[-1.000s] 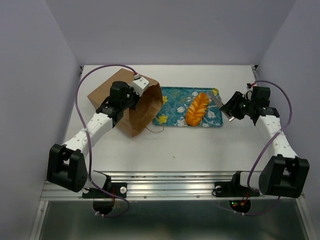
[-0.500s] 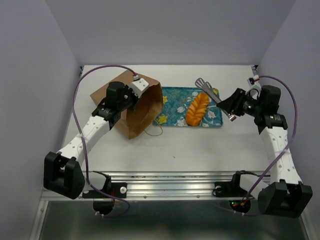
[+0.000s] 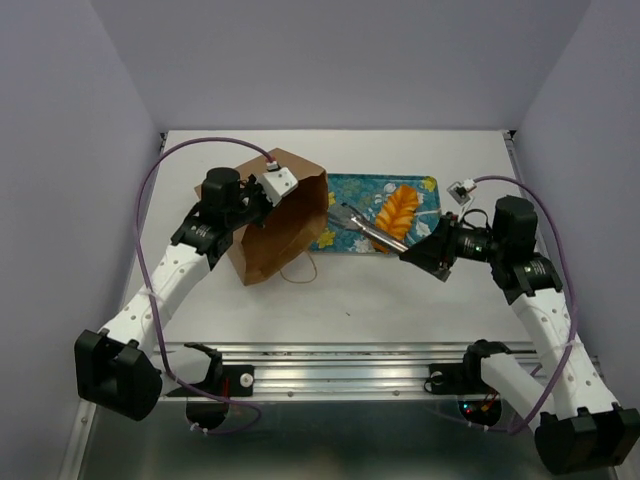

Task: Take the fake bread out of the paper bag
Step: Take out the fake bread from the paper bag.

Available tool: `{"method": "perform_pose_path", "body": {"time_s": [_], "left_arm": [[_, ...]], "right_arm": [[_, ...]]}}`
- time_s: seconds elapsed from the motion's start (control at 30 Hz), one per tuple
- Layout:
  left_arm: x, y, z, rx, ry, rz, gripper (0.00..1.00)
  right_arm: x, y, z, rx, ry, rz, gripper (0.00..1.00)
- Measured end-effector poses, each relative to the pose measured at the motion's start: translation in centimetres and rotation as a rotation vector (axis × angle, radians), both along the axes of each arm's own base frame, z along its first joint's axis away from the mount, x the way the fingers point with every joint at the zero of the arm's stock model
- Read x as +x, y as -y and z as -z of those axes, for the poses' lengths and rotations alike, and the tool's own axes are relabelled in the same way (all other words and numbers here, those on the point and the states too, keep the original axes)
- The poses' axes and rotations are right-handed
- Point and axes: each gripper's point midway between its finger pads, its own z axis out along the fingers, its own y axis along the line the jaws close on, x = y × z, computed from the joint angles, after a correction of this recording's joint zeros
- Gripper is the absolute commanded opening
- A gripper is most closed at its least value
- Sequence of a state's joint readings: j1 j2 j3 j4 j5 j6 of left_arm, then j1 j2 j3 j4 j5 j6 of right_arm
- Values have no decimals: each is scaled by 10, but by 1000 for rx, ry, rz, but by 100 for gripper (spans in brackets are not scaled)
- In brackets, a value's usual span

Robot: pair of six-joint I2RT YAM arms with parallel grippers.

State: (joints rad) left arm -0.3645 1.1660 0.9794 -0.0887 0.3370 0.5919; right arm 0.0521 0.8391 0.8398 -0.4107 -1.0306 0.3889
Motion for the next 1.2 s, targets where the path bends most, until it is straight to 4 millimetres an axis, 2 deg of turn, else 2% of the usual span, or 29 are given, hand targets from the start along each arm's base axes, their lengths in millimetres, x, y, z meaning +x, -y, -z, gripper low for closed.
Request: {"method": "perform_pose_path", "body": {"time_s": [0.13,0.23,0.3,0.43,0.57,0.73,0.9,0.93,1.03,1.2], "left_arm": [[-2,2,4,3,-16,16,0],[-1,4,14,9,-48,23,0],[0,5,23,13,-76,26,0],[-2,9,38,15,-133,38,0],[-3,11,35,-1,-131,44,0],[-5,13,30,-23,-131,49,0],[-6,14,24,-43,-119,46,0],[-6,14,23,-47,-118,44,0],[-6,14,23,-53,-123,38,0],[-5,15,22,-63,-126,32,0]], "right_arm": [[-28,-29,5,-8,-4,-151,50],[-40,-43,9,-20,-14,-218,49],[-44,-51,15,-34,-31,-245,49],[-43,-70,38,-99,-104,-277,49],[-27,-91,60,-177,-153,-275,49],[-8,-115,73,-239,-144,-268,49],[36,-139,82,-269,-134,-157,49],[50,-144,85,-273,-137,-111,49],[76,-153,99,-285,-155,-32,49],[100,-171,119,-277,-192,26,49]]}}
